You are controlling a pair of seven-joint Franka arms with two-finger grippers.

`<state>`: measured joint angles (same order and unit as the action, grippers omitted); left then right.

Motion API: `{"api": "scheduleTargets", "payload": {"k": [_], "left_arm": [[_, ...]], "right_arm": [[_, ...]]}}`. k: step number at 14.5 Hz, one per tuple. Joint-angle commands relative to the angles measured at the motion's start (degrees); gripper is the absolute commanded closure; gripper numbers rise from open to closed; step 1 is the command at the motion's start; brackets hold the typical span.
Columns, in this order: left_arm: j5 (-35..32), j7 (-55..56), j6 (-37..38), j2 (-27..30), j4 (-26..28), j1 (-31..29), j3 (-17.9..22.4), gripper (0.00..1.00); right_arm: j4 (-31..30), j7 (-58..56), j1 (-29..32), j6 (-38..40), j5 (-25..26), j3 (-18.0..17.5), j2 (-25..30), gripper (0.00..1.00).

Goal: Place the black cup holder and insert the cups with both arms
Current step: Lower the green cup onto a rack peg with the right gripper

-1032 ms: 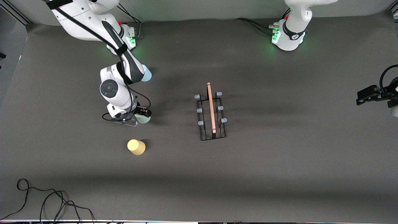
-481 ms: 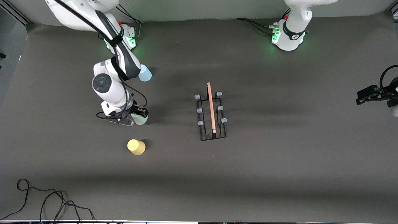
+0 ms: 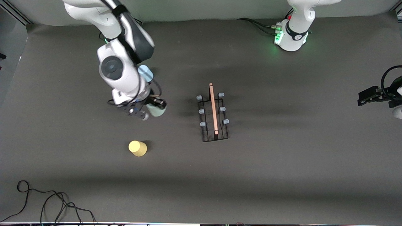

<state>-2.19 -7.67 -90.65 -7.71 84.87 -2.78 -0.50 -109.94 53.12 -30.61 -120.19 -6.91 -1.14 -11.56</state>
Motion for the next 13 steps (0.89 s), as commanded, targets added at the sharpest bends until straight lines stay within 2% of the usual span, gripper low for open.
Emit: {"api": "scheduleTargets", "payload": {"k": [1, 4, 6, 13], "left_arm": [[0.78, 1.08, 0.13, 0.68, -0.06, 0.14, -0.03, 0.00], [1.31, 0.90, 0.04, 0.59, -0.32, 0.05, -0.03, 0.00], [5.32, 0.99, -0.40, 0.42, -0.67, -0.38, 0.15, 0.00], [5.96, 1.16, -0.40, 0.33, -0.41, -0.39, 0.32, 0.00]], "right_arm": [[5.15, 7.23, -3.65, 1.01, -1.00, 0.53, -3.55, 0.88], [9.82, 14.45, -7.78, 0.83, -1.08, 0.44, -7.33, 0.88], [11.40, 17.71, -10.16, 0.13, -2.57, 0.53, -9.44, 0.88], [12.20, 20.26, -14.38, -2.23, -3.37, 0.61, -13.40, 0.86]]}}
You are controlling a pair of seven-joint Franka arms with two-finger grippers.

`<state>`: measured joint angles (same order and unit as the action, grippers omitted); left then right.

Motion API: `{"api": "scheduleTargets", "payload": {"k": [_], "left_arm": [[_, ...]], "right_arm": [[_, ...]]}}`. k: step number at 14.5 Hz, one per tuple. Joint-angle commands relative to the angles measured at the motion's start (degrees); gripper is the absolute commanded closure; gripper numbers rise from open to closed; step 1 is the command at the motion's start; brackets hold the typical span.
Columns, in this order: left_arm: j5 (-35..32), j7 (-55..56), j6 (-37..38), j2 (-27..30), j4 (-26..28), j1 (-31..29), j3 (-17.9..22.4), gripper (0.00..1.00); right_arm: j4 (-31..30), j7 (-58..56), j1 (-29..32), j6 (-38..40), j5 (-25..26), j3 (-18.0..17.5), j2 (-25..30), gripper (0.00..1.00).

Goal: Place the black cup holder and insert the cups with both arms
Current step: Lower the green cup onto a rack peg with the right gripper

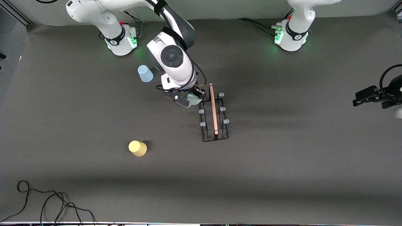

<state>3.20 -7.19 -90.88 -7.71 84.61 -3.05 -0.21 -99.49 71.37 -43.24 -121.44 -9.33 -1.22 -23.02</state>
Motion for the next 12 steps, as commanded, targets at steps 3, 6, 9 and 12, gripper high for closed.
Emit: {"api": "scheduleTargets", "payload": {"k": [3, 6, 9, 12], "left_arm": [[0.58, 0.78, -0.09, 0.33, 0.03, -0.03, 0.04, 0.00], [-0.03, 0.78, -0.09, 0.24, 0.21, 0.06, 0.04, 0.00], [-0.38, 0.69, -0.35, 0.15, 0.29, 0.06, 0.04, 0.00], [-0.91, 0.69, -0.79, 0.15, 0.29, 0.33, 0.04, 0.00]], "right_arm": [[1.85, 3.33, -1.93, -2.65, -0.52, 0.69, -2.91, 0.41], [1.94, 3.60, -1.84, -2.57, -0.52, 0.69, -2.91, 0.05], [2.02, 3.60, -1.76, -2.57, -0.52, 0.78, -2.47, 0.00], [3.69, 2.55, -0.97, -1.70, -0.52, 1.39, -1.77, 0.00]]}}
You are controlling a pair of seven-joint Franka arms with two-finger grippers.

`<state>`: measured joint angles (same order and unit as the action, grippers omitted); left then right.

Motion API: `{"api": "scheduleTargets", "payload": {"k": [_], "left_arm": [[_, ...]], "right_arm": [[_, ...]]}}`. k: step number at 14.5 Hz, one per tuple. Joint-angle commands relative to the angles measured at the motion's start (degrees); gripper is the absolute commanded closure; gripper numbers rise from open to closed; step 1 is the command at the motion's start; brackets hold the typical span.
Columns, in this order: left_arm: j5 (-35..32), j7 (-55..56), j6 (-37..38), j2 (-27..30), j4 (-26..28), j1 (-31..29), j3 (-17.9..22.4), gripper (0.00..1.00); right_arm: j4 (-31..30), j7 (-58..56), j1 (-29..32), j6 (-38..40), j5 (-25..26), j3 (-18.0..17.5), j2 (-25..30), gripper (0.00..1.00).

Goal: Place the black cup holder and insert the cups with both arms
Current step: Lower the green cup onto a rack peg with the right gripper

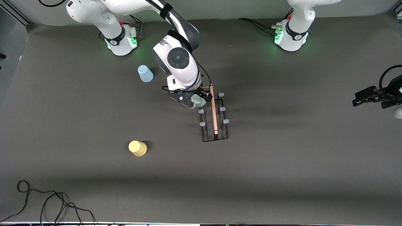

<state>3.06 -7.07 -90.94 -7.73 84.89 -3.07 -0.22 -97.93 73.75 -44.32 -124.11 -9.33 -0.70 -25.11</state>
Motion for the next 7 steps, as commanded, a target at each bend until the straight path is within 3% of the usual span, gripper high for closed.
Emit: {"api": "scheduleTargets", "payload": {"k": [1, 7], "left_arm": [[-1.74, 0.57, -0.82, 0.08, 0.01, 0.61, 0.04, 0.00], [-3.77, 0.22, -0.82, -0.10, 0.01, 0.79, -0.31, 0.00]], "right_arm": [[2.74, -0.36, 0.38, 2.02, -0.43, 2.27, 0.68, 0.00], [9.15, -21.59, 1.87, 14.85, -1.22, 14.57, 0.68, 0.00]]}}
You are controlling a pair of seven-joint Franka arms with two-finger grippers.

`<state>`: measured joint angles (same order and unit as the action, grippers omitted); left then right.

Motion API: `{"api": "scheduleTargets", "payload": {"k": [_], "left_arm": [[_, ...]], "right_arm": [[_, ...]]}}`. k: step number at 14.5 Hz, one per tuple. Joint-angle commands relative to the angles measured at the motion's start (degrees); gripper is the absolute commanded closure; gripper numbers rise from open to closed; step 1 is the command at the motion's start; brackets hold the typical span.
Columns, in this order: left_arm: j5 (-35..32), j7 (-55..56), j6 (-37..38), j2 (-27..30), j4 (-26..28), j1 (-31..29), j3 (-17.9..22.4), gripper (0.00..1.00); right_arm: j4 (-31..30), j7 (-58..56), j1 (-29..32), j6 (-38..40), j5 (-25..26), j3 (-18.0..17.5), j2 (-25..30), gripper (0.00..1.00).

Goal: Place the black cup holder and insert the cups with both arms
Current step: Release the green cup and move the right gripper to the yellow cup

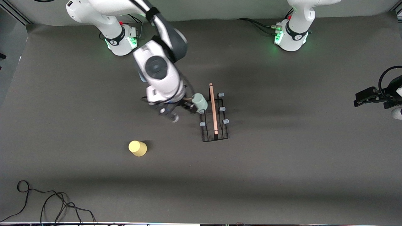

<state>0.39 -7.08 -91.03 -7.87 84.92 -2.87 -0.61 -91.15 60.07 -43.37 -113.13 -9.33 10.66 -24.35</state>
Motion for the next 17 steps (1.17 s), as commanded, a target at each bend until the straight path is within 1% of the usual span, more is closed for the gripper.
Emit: {"api": "scheduleTargets", "payload": {"k": [1, 5, 7, 8, 11, 13, 15, 17], "left_arm": [[-0.48, 0.31, -0.91, -0.04, -0.10, 0.58, 0.08, 0.00], [-0.30, 0.58, -2.40, -0.39, -0.02, 0.67, 0.08, 0.00], [-0.30, 0.58, -2.58, -0.83, -0.10, 0.76, 0.08, 0.00], [-0.47, 0.58, -2.66, -0.91, -0.02, 0.76, 0.08, 0.00], [-0.56, 0.66, -1.35, -0.57, -0.02, 0.67, 0.08, 0.00], [-0.65, 0.75, -1.26, -0.39, 0.07, 0.75, 0.08, 0.00], [-1.00, 1.28, -1.26, -0.48, 0.16, 1.54, 0.08, 0.00], [-1.00, 1.45, -1.69, -0.56, -0.02, 1.81, 0.08, 0.00]], "right_arm": [[2.46, -11.95, 2.57, 5.19, -1.21, 4.18, -0.08, 0.00], [2.03, -27.42, 11.27, 5.55, -1.13, 4.28, -0.96, 0.00], [2.03, -35.07, 15.84, 4.77, -1.13, 4.28, -2.89, 0.00], [2.11, -37.19, 17.16, 3.54, -1.13, 4.28, -3.94, 0.00], [2.03, -40.46, 18.76, -3.39, -1.21, 4.19, -8.68, 0.00], [2.03, -40.99, 19.46, -5.78, -2.26, 4.10, -9.92, 0.00], [1.77, -41.08, 19.38, -7.71, -5.16, 4.01, -11.15, 0.00], [1.32, -41.17, 19.29, -9.30, -5.17, 4.01, -12.30, 0.00]]}}
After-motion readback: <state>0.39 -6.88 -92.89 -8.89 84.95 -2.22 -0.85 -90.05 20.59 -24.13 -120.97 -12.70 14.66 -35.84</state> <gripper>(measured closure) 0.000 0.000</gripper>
